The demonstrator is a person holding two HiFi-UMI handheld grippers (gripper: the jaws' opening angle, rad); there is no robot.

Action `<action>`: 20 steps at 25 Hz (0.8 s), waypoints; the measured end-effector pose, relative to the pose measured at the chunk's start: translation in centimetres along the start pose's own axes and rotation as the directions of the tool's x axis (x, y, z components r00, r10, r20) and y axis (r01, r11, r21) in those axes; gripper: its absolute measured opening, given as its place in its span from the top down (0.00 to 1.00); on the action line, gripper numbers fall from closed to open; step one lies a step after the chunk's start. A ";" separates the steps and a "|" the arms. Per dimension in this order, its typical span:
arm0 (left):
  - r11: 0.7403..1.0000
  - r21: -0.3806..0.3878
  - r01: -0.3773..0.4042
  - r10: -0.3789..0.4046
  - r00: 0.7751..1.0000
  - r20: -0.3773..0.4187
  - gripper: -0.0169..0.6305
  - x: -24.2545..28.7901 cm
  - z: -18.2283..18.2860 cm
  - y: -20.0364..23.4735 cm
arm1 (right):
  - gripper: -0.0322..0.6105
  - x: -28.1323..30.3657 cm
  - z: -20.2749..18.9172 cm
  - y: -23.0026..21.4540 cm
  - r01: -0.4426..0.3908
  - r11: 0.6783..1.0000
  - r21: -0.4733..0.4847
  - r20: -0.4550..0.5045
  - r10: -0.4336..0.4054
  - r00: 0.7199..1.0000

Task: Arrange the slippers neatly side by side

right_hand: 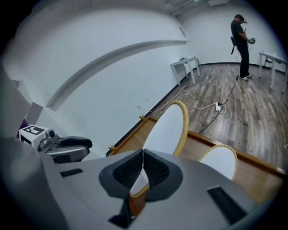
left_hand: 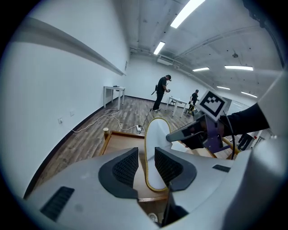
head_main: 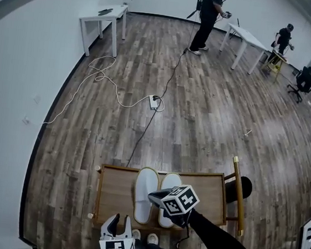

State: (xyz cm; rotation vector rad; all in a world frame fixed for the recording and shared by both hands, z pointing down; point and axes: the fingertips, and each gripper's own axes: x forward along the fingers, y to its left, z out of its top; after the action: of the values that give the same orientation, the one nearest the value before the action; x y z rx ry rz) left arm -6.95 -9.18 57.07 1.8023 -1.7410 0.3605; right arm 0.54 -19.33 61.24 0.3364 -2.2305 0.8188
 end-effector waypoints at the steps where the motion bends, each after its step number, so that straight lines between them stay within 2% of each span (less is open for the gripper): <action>1: 1.000 -0.003 -0.005 0.005 1.000 0.001 0.81 0.0 0.0 0.2 | 0.94 0.7 -0.2 -0.6 0.005 1.000 0.007 -0.025 -0.005 1.000; 6: 0.999 -0.020 -0.025 0.025 1.000 -0.006 0.81 0.0 -0.2 1.2 | 0.94 3.0 -1.2 -2.5 0.028 0.999 0.041 -0.114 -0.023 0.993; 10: 0.999 -0.019 -0.029 0.029 0.999 -0.016 0.81 0.3 0.3 1.8 | 0.94 4.0 -2.1 -3.3 0.065 0.998 -0.010 -0.182 -0.066 0.981; 13: 1.000 -0.013 -0.019 0.019 1.000 -0.025 0.81 0.9 0.4 1.8 | 0.94 4.8 -2.1 -3.7 0.117 0.989 -0.087 -0.186 -0.132 0.974; 15: 1.000 -0.009 -0.001 0.001 0.999 -0.035 0.81 1.5 0.2 1.4 | 0.94 5.2 -2.0 -4.0 0.147 0.985 -0.087 -0.182 -0.161 0.970; 17: 1.000 -0.001 0.023 -0.023 0.999 -0.046 0.81 2.2 0.1 0.8 | 0.94 5.3 -2.0 -4.0 0.151 0.986 -0.070 -0.178 -0.162 0.971; 20: 0.998 0.010 0.059 -0.058 0.995 -0.076 0.81 3.3 0.3 0.1 | 0.94 5.1 -1.6 -3.2 0.110 0.993 -0.050 -0.165 -0.116 0.979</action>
State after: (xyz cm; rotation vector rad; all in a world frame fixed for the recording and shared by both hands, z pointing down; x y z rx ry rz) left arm -6.76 -12.05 58.76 1.8200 -1.6343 0.4101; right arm -0.70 -20.75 67.21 0.3579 -2.0494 0.7130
